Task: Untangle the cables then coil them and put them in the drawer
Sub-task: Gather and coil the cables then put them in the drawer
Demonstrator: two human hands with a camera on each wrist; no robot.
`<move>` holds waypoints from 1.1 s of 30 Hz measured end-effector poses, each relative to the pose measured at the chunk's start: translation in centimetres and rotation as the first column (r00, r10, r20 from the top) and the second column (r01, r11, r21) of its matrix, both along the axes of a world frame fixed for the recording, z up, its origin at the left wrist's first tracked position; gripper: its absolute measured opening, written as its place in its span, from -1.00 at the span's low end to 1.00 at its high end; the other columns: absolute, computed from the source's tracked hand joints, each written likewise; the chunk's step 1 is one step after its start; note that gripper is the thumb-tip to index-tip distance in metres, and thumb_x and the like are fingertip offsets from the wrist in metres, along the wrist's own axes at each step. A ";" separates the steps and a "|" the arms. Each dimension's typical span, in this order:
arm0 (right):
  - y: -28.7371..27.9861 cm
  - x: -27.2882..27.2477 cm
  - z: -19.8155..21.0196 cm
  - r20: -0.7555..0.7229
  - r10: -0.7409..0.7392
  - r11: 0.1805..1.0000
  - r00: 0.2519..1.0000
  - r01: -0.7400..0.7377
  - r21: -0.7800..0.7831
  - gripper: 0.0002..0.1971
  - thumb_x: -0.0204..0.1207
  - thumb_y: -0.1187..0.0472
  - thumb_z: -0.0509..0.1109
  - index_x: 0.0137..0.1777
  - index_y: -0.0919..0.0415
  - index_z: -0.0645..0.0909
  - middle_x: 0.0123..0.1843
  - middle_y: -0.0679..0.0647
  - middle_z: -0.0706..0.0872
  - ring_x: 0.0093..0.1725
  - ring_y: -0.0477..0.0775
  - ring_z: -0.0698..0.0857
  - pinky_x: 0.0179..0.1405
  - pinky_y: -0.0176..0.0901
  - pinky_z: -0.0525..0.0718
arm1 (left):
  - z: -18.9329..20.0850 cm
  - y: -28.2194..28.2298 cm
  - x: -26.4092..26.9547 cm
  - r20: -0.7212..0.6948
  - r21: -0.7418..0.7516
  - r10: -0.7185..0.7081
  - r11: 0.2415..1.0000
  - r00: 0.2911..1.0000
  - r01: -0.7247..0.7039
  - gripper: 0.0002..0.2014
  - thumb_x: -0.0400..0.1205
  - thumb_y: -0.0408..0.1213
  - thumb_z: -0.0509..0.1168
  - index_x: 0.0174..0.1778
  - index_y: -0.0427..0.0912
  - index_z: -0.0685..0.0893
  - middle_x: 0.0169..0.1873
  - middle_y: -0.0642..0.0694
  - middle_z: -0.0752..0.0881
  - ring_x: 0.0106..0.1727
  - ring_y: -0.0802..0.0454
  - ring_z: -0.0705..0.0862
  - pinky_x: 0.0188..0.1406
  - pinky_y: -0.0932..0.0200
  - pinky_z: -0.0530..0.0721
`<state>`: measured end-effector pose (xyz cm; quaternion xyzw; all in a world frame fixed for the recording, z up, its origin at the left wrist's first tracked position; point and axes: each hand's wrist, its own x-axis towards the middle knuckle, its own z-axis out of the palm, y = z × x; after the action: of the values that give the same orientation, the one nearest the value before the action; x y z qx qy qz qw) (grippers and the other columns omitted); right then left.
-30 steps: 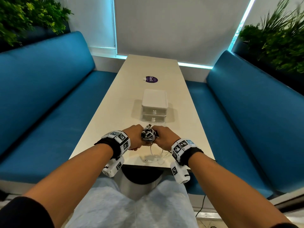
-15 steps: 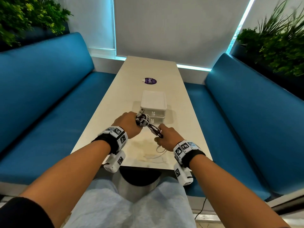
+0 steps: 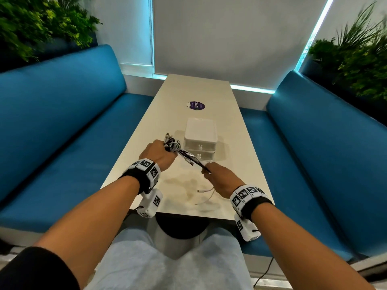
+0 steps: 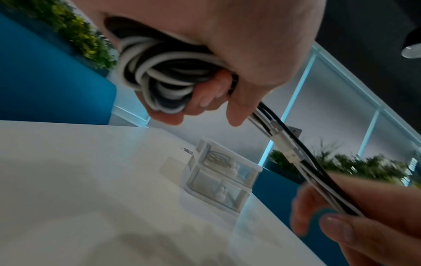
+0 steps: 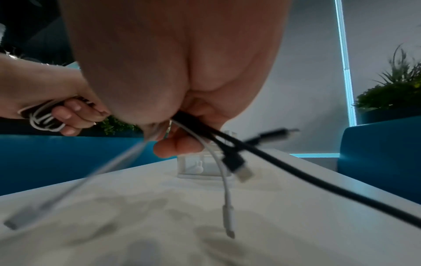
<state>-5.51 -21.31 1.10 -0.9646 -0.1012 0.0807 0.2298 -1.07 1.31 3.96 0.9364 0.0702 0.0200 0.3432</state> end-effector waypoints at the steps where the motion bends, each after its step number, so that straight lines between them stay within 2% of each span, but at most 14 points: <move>1: -0.1 0.0 0.0 -0.023 -0.032 0.999 0.999 0.032 0.017 -0.85 0.69 0.11 0.16 0.10 0.07 0.55 0.04 0.07 0.72 0.00 0.19 0.67 0.06 0.08 0.65 | 0.0 0.3 0.1 -0.001 -0.028 0.025 0.999 1.000 -0.025 -0.75 0.44 0.01 0.38 -0.17 -0.10 0.66 -0.27 -0.09 0.70 -0.28 -0.16 0.69 -0.19 0.05 0.72; 3: -0.2 0.0 -0.3 -0.067 -0.077 0.995 0.995 0.081 0.055 -0.86 0.66 0.14 0.15 0.03 0.05 0.54 -0.07 0.15 0.74 -0.06 0.27 0.69 -0.01 0.15 0.68 | -0.1 0.4 0.0 -0.018 -0.078 0.058 0.995 0.998 -0.059 -0.71 0.44 0.03 0.39 -0.13 -0.13 0.67 -0.25 -0.10 0.71 -0.26 -0.16 0.70 -0.16 0.02 0.74; 5: 0.2 0.0 -0.5 -0.034 -0.068 0.997 0.997 0.069 0.017 -0.87 0.66 0.19 0.13 0.08 0.07 0.50 -0.05 0.22 0.72 -0.09 0.32 0.68 -0.06 0.16 0.68 | -0.5 -0.2 -0.2 -0.040 -0.155 0.069 0.985 0.997 -0.074 -0.65 0.45 0.07 0.43 -0.08 -0.15 0.68 -0.21 -0.13 0.72 -0.22 -0.19 0.71 -0.15 0.03 0.74; 8: 1.5 -0.2 -0.6 0.041 0.007 0.998 0.999 -0.005 -0.057 -0.85 0.68 0.22 0.11 0.18 0.15 0.44 0.01 0.28 0.69 -0.07 0.37 0.66 -0.06 0.15 0.68 | -1.1 -1.6 -0.5 -0.054 -0.309 0.061 0.948 0.997 -0.075 -0.68 0.45 0.02 0.50 -0.15 -0.18 0.69 -0.26 -0.26 0.75 -0.31 -0.20 0.71 -0.33 0.14 0.64; 10: 2.6 -0.5 -1.0 0.058 0.068 0.991 0.996 -0.061 -0.115 -0.81 0.72 0.18 0.10 0.25 0.19 0.42 -0.01 0.31 0.69 -0.10 0.40 0.66 -0.07 0.21 0.68 | -1.4 -2.4 -0.8 -0.066 -0.394 0.000 0.919 0.998 -0.026 -0.75 0.43 -0.11 0.54 -0.29 -0.18 0.65 -0.38 -0.31 0.73 -0.44 -0.14 0.64 -0.42 0.18 0.59; 13: 3.5 -0.6 -1.4 0.086 0.087 0.981 0.992 -0.070 -0.180 -0.78 0.75 0.14 0.08 0.29 0.21 0.38 -0.07 0.32 0.68 -0.18 0.38 0.66 -0.18 0.20 0.66 | -1.1 -3.4 -2.0 -0.078 -0.469 -0.144 0.879 0.986 0.092 -0.74 0.46 -0.22 0.54 -0.41 -0.20 0.60 -0.56 -0.21 0.62 -0.64 -0.02 0.51 -0.65 0.32 0.41; 15: 3.7 -0.4 -1.6 0.117 0.060 0.980 0.991 -0.036 -0.194 -0.79 0.73 0.17 0.09 0.30 0.20 0.36 -0.09 0.31 0.68 -0.22 0.36 0.65 -0.28 0.13 0.61 | -1.0 -3.6 -2.4 -0.100 -0.511 -0.202 0.851 0.974 0.124 -0.76 0.46 -0.20 0.53 -0.37 -0.23 0.64 -0.54 -0.23 0.63 -0.67 -0.02 0.49 -0.70 0.32 0.36; 18: 3.6 -0.3 -1.6 0.154 0.014 0.972 0.988 0.023 -0.234 -0.77 0.72 0.20 0.11 0.31 0.23 0.33 -0.12 0.31 0.66 -0.30 0.32 0.57 -0.36 0.03 0.47 | -1.3 -3.4 -2.4 -0.141 -0.593 -0.238 0.797 0.961 0.111 -0.82 0.47 -0.25 0.41 -0.32 -0.24 0.57 -0.42 -0.29 0.57 -0.56 -0.08 0.52 -0.60 0.24 0.40; 21: 3.6 -0.3 -1.3 0.172 0.027 0.955 0.985 0.025 -0.295 -0.75 0.73 0.22 0.09 0.36 0.23 0.34 -0.12 0.28 0.67 -0.29 0.32 0.57 -0.36 0.02 0.46 | -1.7 -3.6 -2.3 -0.137 -0.624 -0.274 0.770 0.952 0.132 -0.61 0.32 0.04 0.53 -0.29 -0.21 0.62 -0.42 -0.18 0.52 -0.37 -0.09 0.54 -0.36 0.08 0.46; 23: 3.9 -0.3 -1.1 0.184 0.101 0.926 0.978 -0.025 -0.377 -0.70 0.70 0.30 0.08 0.40 0.24 0.39 -0.05 0.28 0.69 -0.19 0.35 0.65 -0.32 0.01 0.47 | -2.0 -3.9 -2.6 -0.134 -0.567 -0.272 0.810 0.953 0.152 -0.36 0.20 0.28 0.58 -0.19 -0.28 0.72 -0.45 -0.13 0.64 -0.38 -0.08 0.61 -0.29 0.04 0.55; 24: 4.1 -0.2 -1.0 0.194 0.149 0.911 0.970 -0.058 -0.408 -0.68 0.67 0.33 0.10 0.40 0.25 0.41 -0.02 0.29 0.70 -0.13 0.36 0.67 -0.30 0.00 0.46 | -2.0 -4.1 -2.7 -0.130 -0.564 -0.254 0.814 0.959 0.139 -0.33 0.19 0.30 0.58 -0.14 -0.28 0.74 -0.43 -0.13 0.72 -0.39 -0.09 0.67 -0.30 0.06 0.61; 28: 4.7 -0.4 -0.8 0.228 0.310 0.889 0.923 -0.197 -0.412 -0.69 0.70 0.29 0.09 0.41 0.27 0.41 -0.07 0.30 0.71 -0.21 0.36 0.65 -0.36 0.03 0.41 | -1.8 -4.3 -2.7 -0.113 -0.623 -0.122 0.782 0.986 0.025 -0.64 0.34 0.00 0.63 -0.19 -0.19 0.77 -0.41 -0.11 0.75 -0.41 -0.03 0.69 -0.48 0.24 0.61; 31: 4.8 -0.4 -1.1 0.232 0.338 0.883 0.912 -0.221 -0.414 -0.68 0.76 0.17 0.07 0.40 0.33 0.37 -0.04 0.29 0.72 -0.18 0.37 0.68 -0.35 0.03 0.43 | -1.7 -4.5 -2.5 -0.110 -0.621 -0.059 0.783 0.992 -0.023 -0.76 0.33 -0.23 0.64 -0.20 -0.22 0.78 -0.36 -0.17 0.78 -0.35 -0.12 0.75 -0.44 0.16 0.71; 33: 4.9 -0.4 -1.1 0.233 0.313 0.902 0.921 -0.212 -0.375 -0.66 0.78 0.10 0.05 0.39 0.32 0.38 -0.06 0.29 0.72 -0.17 0.38 0.67 -0.34 0.04 0.45 | -1.7 -4.9 -2.3 -0.097 -0.599 -0.037 0.800 0.995 -0.028 -0.79 0.33 -0.26 0.63 -0.21 -0.21 0.78 -0.36 -0.19 0.79 -0.36 -0.13 0.77 -0.42 0.07 0.77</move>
<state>-5.89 -16.43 0.03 -0.9682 -0.2483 -0.0133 0.0283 -3.39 -3.55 2.31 0.7800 0.0883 -0.0527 0.6173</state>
